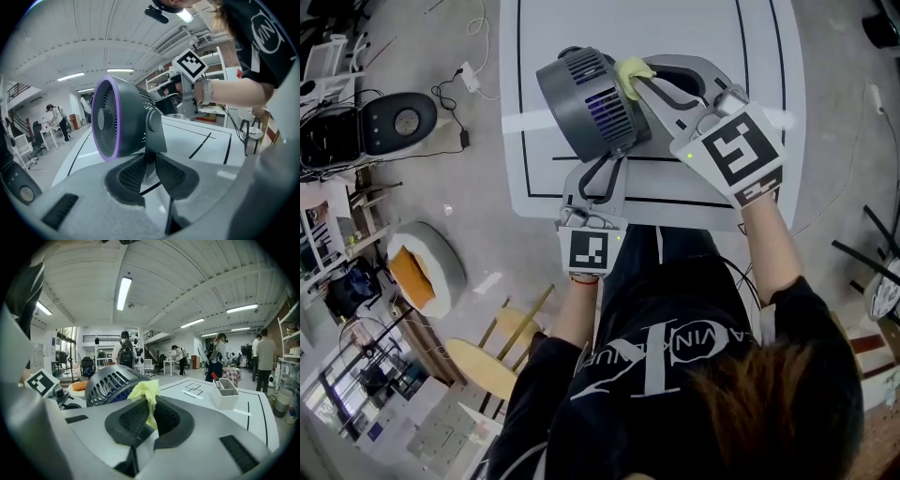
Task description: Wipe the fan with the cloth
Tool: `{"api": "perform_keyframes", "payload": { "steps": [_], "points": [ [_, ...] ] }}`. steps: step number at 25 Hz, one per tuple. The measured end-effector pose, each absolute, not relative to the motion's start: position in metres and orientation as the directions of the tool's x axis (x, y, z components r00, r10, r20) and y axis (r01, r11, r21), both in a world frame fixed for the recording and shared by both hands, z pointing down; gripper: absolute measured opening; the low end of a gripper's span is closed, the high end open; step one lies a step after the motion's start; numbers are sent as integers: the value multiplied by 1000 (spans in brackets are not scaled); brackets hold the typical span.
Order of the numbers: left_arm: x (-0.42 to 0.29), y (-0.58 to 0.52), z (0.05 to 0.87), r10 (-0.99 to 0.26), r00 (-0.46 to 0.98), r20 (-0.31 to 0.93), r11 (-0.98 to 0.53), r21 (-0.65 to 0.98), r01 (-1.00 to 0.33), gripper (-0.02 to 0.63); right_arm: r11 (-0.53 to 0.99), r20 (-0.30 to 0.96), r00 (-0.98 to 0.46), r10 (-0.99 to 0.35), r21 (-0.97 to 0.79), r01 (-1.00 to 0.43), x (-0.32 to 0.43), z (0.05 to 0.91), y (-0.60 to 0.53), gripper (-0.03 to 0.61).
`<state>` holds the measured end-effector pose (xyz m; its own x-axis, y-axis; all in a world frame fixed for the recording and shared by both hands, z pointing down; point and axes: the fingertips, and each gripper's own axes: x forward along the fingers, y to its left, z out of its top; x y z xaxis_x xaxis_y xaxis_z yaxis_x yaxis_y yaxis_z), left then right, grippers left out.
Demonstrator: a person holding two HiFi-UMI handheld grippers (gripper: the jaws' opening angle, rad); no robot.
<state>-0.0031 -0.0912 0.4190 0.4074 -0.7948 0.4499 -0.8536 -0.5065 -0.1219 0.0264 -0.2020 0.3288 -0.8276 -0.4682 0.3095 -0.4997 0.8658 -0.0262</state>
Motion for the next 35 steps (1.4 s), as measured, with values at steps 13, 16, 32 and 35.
{"api": "perform_keyframes", "payload": {
  "steps": [13,16,32,35],
  "points": [
    [-5,-99,419,-807,383,449,-480,-122,-869,69,871,390,-832,-395,-129,-474,-2,378,-221,25],
    [-4,-97,418,-807,385,447,-477,-110,-872,63,875,421,-827,-373,-138,-464,-2,387,-211,25],
    [-2,-94,418,-788,430,442,-523,-110,-845,57,857,439,-805,-399,-134,-498,17,375,-179,25],
    [-3,-96,421,-786,431,444,-523,-105,-846,57,848,429,-799,-422,-127,-515,19,372,-179,25]
  ]
}}
